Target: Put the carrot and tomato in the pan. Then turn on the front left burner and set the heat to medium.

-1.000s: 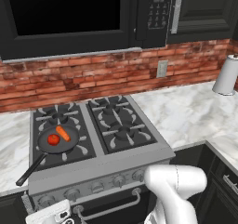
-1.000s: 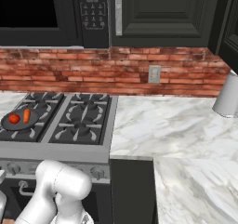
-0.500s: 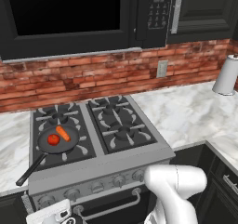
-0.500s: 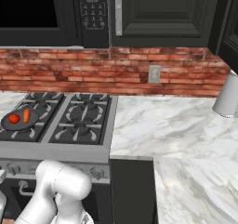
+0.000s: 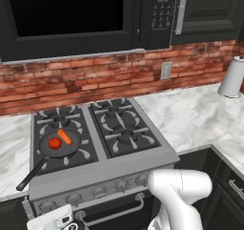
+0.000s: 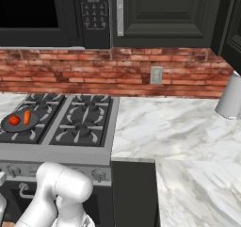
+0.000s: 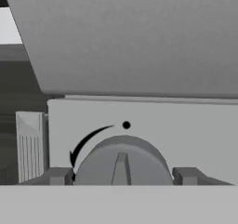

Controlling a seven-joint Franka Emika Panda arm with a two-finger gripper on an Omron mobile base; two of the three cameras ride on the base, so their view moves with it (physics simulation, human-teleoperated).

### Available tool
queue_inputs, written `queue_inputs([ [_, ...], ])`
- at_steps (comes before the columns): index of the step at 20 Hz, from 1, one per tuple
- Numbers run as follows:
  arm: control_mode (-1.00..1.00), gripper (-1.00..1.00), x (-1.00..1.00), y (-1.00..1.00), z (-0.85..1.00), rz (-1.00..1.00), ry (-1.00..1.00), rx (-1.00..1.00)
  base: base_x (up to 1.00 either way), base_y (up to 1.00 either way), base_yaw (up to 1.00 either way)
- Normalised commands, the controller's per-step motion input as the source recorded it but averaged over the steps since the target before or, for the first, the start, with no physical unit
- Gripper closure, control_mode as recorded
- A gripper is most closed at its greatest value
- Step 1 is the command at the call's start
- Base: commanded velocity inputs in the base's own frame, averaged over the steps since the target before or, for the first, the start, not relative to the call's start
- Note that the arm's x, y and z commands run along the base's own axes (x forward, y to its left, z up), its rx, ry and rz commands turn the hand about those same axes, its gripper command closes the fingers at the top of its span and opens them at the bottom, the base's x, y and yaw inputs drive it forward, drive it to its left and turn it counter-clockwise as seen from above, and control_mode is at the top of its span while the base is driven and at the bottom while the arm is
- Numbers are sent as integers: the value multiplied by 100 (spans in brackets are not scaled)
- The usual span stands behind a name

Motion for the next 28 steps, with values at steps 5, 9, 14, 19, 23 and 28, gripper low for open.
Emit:
queue_inputs([
  [5, -100, 100, 0, 0, 0, 0, -5, -22, 0, 0, 0],
  [9, -100, 100, 0, 3, 0, 0, 0, -28, 0, 0, 0],
  [14, -100, 100, 0, 0, 0, 0, 0, -26, 0, 0, 0],
  [19, -100, 100, 0, 0, 0, 0, 0, -24, 0, 0, 0],
  [23, -100, 100, 0, 0, 0, 0, 0, -24, 0, 0, 0],
  [28, -100, 100, 0, 0, -2, 0, 0, -22, 0, 0, 0],
])
